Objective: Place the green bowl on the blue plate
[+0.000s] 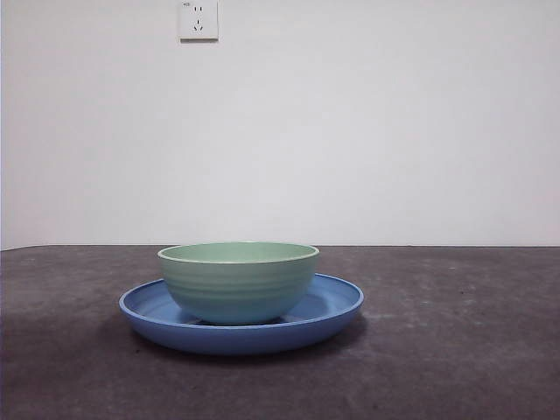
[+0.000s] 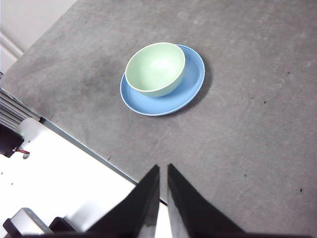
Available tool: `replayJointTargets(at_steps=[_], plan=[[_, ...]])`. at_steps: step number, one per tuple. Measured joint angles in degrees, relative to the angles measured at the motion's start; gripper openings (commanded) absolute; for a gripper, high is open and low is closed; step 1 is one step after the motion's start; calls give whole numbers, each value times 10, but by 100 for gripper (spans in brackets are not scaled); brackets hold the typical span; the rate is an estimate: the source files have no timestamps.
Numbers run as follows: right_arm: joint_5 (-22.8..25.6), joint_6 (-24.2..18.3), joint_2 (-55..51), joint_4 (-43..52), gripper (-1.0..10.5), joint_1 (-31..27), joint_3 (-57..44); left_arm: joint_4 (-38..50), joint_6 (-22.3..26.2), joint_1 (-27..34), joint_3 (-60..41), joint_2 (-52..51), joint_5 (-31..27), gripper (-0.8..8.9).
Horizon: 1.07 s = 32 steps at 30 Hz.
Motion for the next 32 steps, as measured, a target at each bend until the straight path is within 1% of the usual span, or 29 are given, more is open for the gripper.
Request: replayJointTargets(at_steps=[10, 13, 19, 22, 26, 32], plan=[[0, 0, 0, 0, 22, 0, 0, 0, 0, 5, 0, -2, 0, 24], [0, 0, 0, 0, 22, 0, 0, 0, 0, 40, 0, -7, 3, 24], [0, 0, 0, 0, 22, 0, 0, 14, 2, 155, -19, -13, 3, 24], [0, 0, 0, 0, 22, 0, 0, 58, 22, 206, -61, -28, 3, 24], [0, 0, 0, 0, 22, 0, 0, 165, 68, 266, -158, -56, 3, 24], [0, 0, 0, 0, 22, 0, 0, 339, 89, 318, -336, -118, 3, 24]])
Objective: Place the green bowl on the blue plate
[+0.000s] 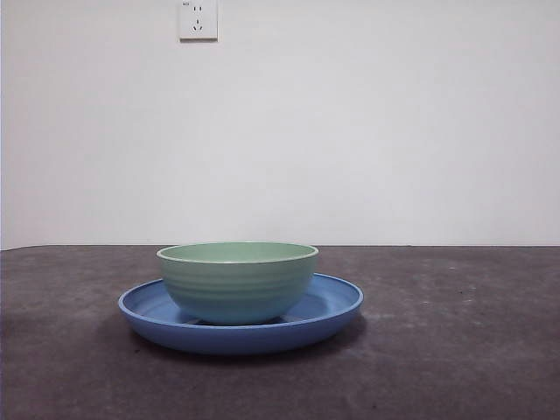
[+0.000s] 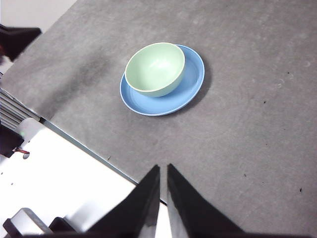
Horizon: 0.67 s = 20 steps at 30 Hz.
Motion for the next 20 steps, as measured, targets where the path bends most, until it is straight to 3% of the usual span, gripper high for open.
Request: replayJointTargets(at_steps=[5, 12, 20], plan=[[0, 0, 0, 0, 22, 0, 0, 106, -1, 41, -117, -28, 0, 24], [0, 0, 0, 0, 22, 0, 0, 108, -10, 86, -163, -80, -35, 24], [0, 0, 0, 0, 22, 0, 0, 96, -10, 110, -166, -125, -133, 24]])
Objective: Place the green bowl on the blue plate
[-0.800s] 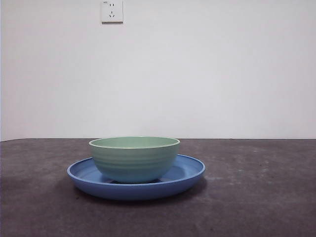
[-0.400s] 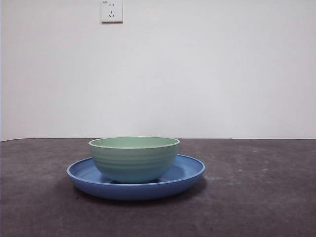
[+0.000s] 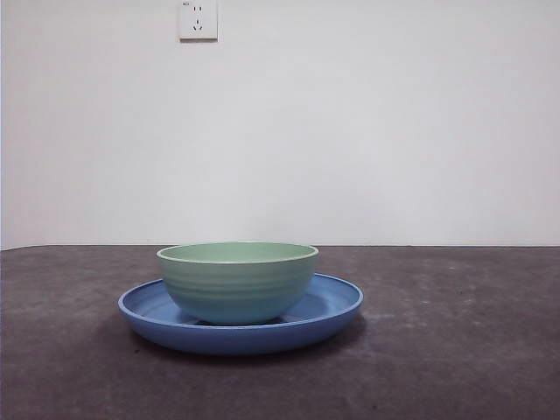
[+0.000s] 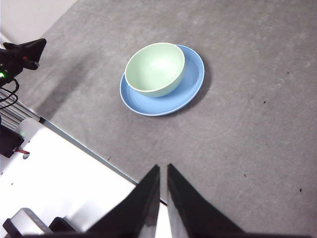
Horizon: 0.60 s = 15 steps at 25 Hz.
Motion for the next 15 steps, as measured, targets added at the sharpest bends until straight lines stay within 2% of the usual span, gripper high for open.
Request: replayJointTargets(at_steps=[15], plan=[[0, 0, 0, 0, 22, 0, 0, -22, 0, 2, -1, -12, -1, 24]])
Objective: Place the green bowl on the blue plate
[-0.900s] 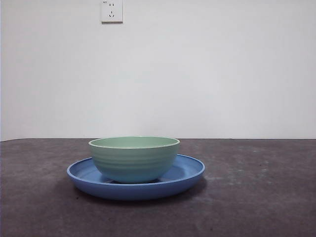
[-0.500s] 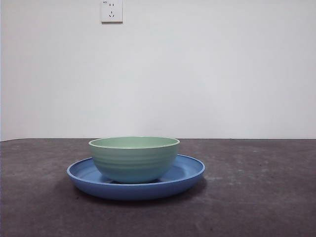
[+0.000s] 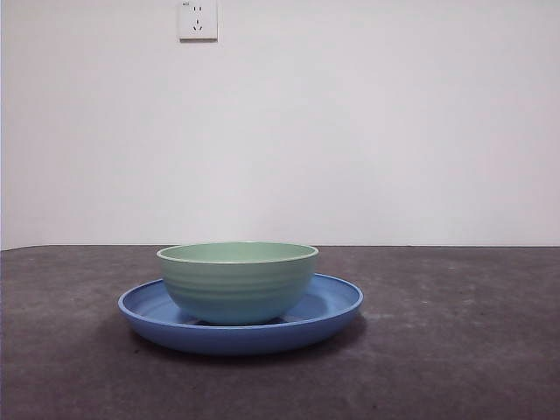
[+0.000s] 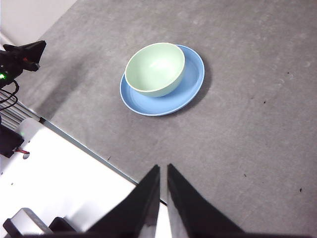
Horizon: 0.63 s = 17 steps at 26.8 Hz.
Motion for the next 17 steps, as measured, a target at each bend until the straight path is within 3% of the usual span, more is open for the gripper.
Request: replayJointTargets(at_steps=[4, 10, 17], plan=[[0, 0, 0, 0, 22, 0, 0, 4, 0, 0, -1, 0, 9, 24], [0, 0, 0, 0, 22, 0, 0, 35, 3, 0, -13, 0, 75, 24], [0, 0, 0, 0, 22, 0, 0, 35, 12, -1, -13, 0, 59, 24]])
